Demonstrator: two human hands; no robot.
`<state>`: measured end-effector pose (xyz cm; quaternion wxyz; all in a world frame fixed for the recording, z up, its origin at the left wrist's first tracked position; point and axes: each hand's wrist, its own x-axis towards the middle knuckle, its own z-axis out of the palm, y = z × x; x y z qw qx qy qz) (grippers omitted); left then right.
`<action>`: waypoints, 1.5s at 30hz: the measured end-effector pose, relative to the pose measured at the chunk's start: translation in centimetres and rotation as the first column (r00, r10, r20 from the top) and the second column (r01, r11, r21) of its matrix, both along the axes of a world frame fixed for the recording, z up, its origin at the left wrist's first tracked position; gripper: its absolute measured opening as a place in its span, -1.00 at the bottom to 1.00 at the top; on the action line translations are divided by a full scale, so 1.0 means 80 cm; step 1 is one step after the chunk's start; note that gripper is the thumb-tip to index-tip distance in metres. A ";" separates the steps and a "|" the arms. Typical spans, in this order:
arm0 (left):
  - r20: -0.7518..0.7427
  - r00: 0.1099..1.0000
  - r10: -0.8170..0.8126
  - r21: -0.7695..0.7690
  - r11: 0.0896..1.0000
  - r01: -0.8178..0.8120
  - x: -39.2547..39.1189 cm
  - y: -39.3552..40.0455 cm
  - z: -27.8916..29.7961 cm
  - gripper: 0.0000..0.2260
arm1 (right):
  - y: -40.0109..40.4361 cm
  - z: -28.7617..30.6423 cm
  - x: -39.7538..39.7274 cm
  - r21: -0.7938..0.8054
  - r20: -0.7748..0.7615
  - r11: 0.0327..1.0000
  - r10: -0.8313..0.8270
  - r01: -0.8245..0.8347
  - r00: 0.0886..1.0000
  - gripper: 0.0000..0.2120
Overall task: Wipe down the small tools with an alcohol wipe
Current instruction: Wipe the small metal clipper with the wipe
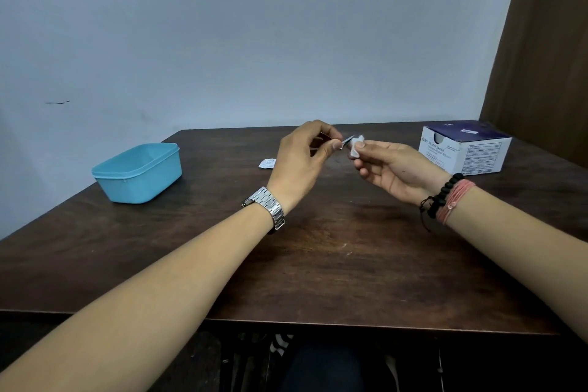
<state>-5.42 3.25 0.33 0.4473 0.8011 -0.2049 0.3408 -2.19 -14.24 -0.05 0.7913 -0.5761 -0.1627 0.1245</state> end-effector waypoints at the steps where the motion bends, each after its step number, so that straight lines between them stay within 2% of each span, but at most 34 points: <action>1: -0.003 1.000 0.009 -0.005 1.000 -0.009 0.001 0.001 -0.001 -0.97 | 0.000 0.000 0.000 0.001 -0.002 1.000 -0.009 0.009 1.000 -0.89; 6: -0.054 0.999 0.000 -0.051 0.999 -0.003 0.005 0.002 -0.001 -0.90 | -0.002 -0.003 0.005 -0.021 0.011 0.996 -0.082 0.082 0.997 -0.88; 11: -0.153 0.983 -0.100 -0.144 0.986 0.078 0.004 0.002 0.000 -0.81 | -0.004 -0.005 0.009 -0.163 0.294 0.934 -0.260 0.317 0.920 -0.79; 14: -0.211 0.954 -0.211 -0.209 0.964 0.167 0.003 0.000 -0.002 -0.78 | -0.003 -0.003 0.004 -0.287 0.486 0.892 -0.179 0.349 0.856 -0.84; 17: -0.256 0.932 -0.256 -0.274 0.944 0.184 0.003 0.000 -0.002 -0.81 | -0.003 0.000 -0.001 -0.385 0.583 0.858 -0.059 0.340 0.810 -0.82; 21: -0.280 0.912 -0.300 -0.401 0.900 0.173 0.003 0.001 -0.001 -0.85 | -0.003 0.003 -0.004 -0.359 0.586 0.883 -0.039 0.303 0.809 -0.84; 29: -0.298 0.896 -0.328 -0.472 0.867 0.161 0.003 0.000 0.001 -0.88 | -0.003 0.003 -0.005 -0.351 0.577 0.898 -0.016 0.265 0.816 -0.82; 34: -0.292 0.903 -0.314 -0.504 0.853 0.134 0.004 0.000 0.000 -0.89 | -0.003 0.002 -0.002 -0.286 0.591 0.898 -0.110 0.335 0.799 -0.89; 37: -0.317 0.885 -0.340 -0.500 0.853 0.148 0.004 -0.003 -0.003 -0.87 | -0.002 0.002 -0.001 -0.283 0.611 0.897 -0.103 0.338 0.785 -0.93; 42: -0.298 0.867 -0.400 -0.610 0.778 0.150 0.004 -0.003 0.000 -0.88 | -0.006 -0.007 0.008 -0.366 0.603 0.843 -0.108 0.395 0.790 -0.89; 45: -0.316 0.836 -0.448 -0.645 0.748 0.157 0.002 -0.004 -0.001 -0.89 | -0.005 -0.006 0.005 -0.334 0.632 0.852 -0.114 0.402 0.766 -0.89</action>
